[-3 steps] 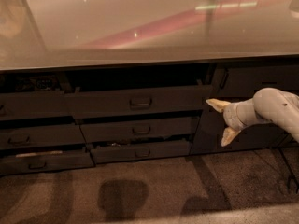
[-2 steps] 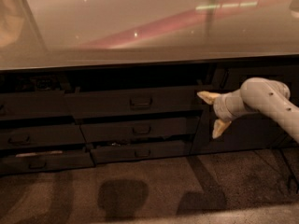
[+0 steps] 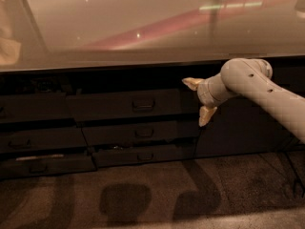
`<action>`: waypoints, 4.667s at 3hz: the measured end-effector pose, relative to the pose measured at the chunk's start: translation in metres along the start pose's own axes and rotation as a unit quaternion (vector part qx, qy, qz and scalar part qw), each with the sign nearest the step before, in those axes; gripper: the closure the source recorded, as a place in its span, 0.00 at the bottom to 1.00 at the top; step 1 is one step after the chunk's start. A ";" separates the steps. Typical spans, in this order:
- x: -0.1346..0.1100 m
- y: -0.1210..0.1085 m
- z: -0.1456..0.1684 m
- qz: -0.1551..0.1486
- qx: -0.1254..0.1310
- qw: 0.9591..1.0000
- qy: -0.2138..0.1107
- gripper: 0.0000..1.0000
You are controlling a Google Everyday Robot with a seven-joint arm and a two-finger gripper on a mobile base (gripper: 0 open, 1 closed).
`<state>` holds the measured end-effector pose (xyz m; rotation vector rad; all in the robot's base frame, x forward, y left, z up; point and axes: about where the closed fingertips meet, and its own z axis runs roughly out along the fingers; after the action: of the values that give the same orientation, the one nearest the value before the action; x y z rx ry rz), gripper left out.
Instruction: Open top drawer
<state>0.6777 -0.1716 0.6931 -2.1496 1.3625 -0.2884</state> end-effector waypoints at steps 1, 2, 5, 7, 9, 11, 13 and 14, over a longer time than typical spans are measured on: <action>-0.002 -0.002 0.000 -0.001 0.000 1.000 0.000 0.00; 0.019 -0.007 0.012 0.021 -0.016 1.000 0.013 0.00; 0.055 -0.013 0.033 0.064 -0.048 0.996 0.038 0.00; 0.052 0.038 0.064 0.080 -0.078 0.994 0.000 0.00; 0.060 0.022 0.065 0.085 -0.090 0.992 0.012 0.00; 0.065 0.009 0.065 0.088 -0.099 0.991 0.021 0.04; 0.065 0.009 0.065 0.088 -0.099 0.991 0.021 0.23; 0.065 0.009 0.065 0.088 -0.099 0.991 0.021 0.46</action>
Offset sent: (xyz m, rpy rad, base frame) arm 0.0495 -0.0348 -0.0169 -0.0401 0.0859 -0.1304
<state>0.7310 -0.2094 0.6276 -2.1715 1.6547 -0.1352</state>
